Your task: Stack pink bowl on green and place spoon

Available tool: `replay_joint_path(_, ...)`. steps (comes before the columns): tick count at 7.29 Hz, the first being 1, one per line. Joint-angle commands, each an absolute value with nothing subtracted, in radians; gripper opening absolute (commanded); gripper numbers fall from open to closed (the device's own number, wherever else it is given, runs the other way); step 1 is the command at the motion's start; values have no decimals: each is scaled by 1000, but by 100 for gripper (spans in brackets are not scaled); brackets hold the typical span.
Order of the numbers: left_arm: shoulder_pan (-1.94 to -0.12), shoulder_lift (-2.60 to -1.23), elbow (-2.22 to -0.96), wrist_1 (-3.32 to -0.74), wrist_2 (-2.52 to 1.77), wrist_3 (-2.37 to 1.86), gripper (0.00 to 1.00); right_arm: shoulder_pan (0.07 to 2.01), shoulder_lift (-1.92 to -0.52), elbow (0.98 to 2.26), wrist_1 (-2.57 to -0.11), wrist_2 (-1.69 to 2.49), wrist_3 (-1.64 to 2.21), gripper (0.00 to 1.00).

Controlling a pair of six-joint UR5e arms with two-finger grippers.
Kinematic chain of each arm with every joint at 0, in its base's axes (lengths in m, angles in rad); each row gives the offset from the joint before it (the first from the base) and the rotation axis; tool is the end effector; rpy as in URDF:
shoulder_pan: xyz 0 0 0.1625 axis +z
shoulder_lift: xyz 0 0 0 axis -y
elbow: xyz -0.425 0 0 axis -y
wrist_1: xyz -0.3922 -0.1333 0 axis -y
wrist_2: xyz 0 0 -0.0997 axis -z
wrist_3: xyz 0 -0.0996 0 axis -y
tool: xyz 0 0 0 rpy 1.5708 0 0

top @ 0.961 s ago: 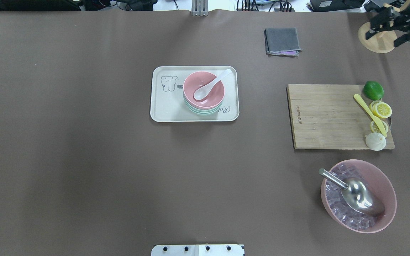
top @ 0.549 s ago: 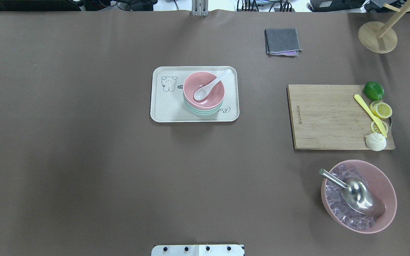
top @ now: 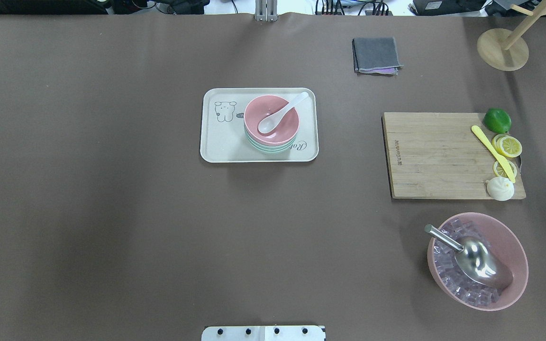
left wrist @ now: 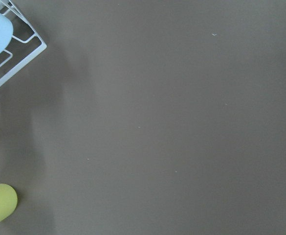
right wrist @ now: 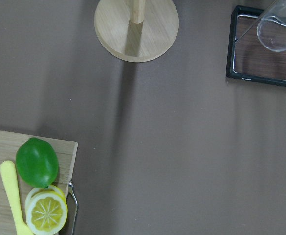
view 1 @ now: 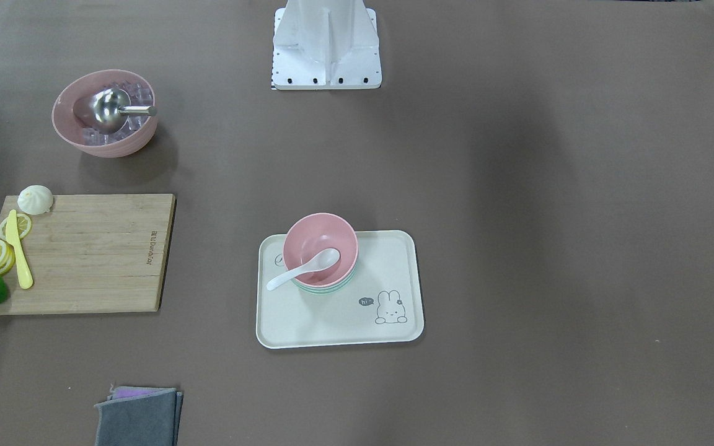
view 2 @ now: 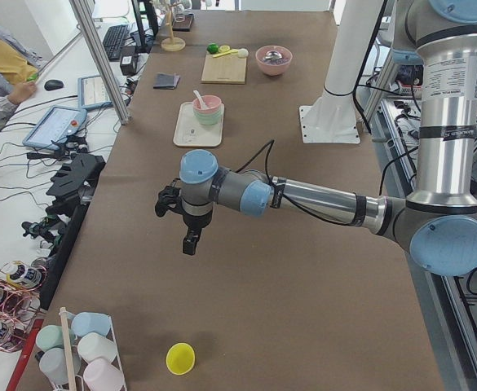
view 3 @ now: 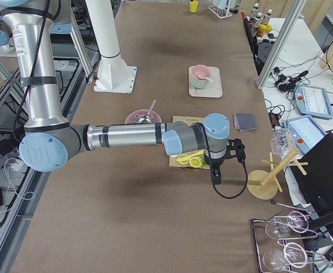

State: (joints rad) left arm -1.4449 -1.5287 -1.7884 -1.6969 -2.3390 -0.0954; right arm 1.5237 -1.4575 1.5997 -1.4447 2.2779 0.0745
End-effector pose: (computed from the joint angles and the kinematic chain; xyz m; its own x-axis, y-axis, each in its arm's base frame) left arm -0.0027 -0.4890 0.5574 0.6958 0.2035 -0.6888 -0.0539 0.9711 0.2325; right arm 0.0425 -0.5551 0.5758 0.7526 -0.1355 0.6444 -0.0107 0.9760 0.2177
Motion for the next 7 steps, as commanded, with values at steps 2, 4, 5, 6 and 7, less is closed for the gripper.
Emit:
replay_joint_path(2, -1443, -1519, -1767, -1697, -2367, -106, 98, 1508, -1430, 1611, -1502, 2266, 71, 100)
replay_joint_path(4, -1443, -1519, -1766, -1700, -2371, -106, 98, 1509, -1440, 1621, -1503, 2278, 72, 100)
replay_joint_path(5, -1442, -1534, -1772, -1698, -2364, -98, 98, 1509, -1443, 1620, -1502, 2278, 75, 100)
replay_joint_path(6, -1443, -1534, -1781, -1716, -2364, -106, 98, 1509, -1448, 1620, -1503, 2279, 77, 100)
replay_joint_path(7, -1442, -1534, -1779, -1724, -2362, -104, 98, 1508, -1440, 1615, -1503, 2286, 83, 100)
